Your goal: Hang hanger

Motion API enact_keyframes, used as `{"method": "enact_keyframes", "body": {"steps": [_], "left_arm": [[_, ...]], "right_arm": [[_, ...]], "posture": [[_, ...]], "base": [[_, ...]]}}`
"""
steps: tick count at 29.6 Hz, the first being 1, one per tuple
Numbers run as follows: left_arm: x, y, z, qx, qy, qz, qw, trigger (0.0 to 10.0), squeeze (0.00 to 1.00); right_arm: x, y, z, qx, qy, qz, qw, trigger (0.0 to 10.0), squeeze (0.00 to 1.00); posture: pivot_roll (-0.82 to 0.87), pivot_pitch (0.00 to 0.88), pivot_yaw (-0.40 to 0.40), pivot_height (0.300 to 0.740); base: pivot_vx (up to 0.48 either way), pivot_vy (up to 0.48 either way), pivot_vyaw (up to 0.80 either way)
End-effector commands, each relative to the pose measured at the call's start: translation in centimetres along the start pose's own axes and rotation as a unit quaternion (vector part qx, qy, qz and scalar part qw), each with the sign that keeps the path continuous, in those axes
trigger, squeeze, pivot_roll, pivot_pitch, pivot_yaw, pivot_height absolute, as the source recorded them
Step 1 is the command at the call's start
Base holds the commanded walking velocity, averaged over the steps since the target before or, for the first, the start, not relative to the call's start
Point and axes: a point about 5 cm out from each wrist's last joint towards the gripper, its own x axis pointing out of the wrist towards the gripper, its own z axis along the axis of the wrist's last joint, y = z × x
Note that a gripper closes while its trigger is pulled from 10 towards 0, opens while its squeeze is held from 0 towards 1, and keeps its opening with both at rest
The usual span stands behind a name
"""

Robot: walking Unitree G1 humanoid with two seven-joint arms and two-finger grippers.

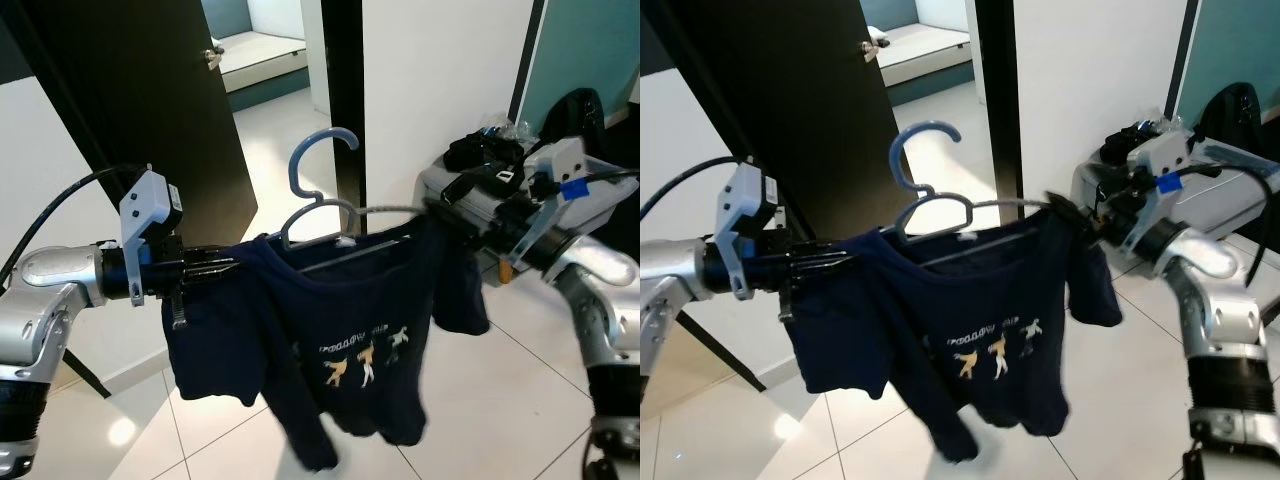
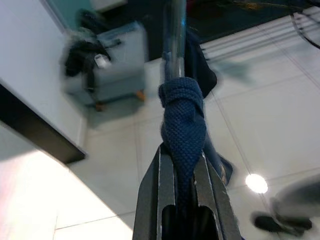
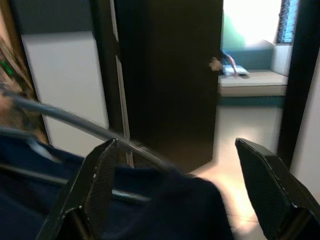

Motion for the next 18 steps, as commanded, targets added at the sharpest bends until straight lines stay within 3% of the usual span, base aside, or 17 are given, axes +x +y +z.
{"method": "enact_keyframes", "body": {"steps": [1,3,5,9,13,18], "left_arm": [[0.1,1.0,0.6,0.012,-0.022,0.054,0.998,10.0,0.0],[1.0,1.7,0.9,0.002,-0.06,0.121,0.991,10.0,0.0],[1.3,1.9,0.9,-0.004,-0.077,0.149,0.986,10.0,0.0],[1.5,1.7,1.0,-0.009,-0.087,0.153,0.984,10.0,0.0],[2.0,0.9,1.2,-0.018,-0.107,0.144,0.984,10.0,0.0],[2.1,0.7,1.3,-0.02,-0.114,0.145,0.983,10.0,0.0]], "right_arm": [[0.6,1.2,0.0,0.042,-0.025,0.011,0.999,10.0,0.0],[1.1,1.9,-0.8,0.081,-0.048,-0.014,0.995,10.0,0.0],[1.3,2.1,-1.1,0.089,-0.053,-0.027,0.994,10.0,0.0],[1.3,1.7,-1.2,0.102,-0.058,-0.057,0.991,10.0,0.0],[1.3,0.3,-1.5,0.148,-0.065,-0.132,0.978,10.0,0.0],[1.4,-0.1,-1.7,0.174,-0.072,-0.155,0.97,10.0,0.0]], "posture": [[-0.07,0.0,0.113,0.74],[-0.08,0.0,0.116,0.74],[-0.08,0.0,0.116,0.74],[-0.08,0.0,0.116,0.74],[-0.08,0.0,0.112,0.74],[-0.08,0.0,0.107,0.74]], "base": [[0.0,0.0,0.0],[0.0,0.0,0.0],[0.0,0.0,0.0],[0.0,0.0,0.0],[0.0,0.0,0.0],[0.0,0.0,0.0]]}}
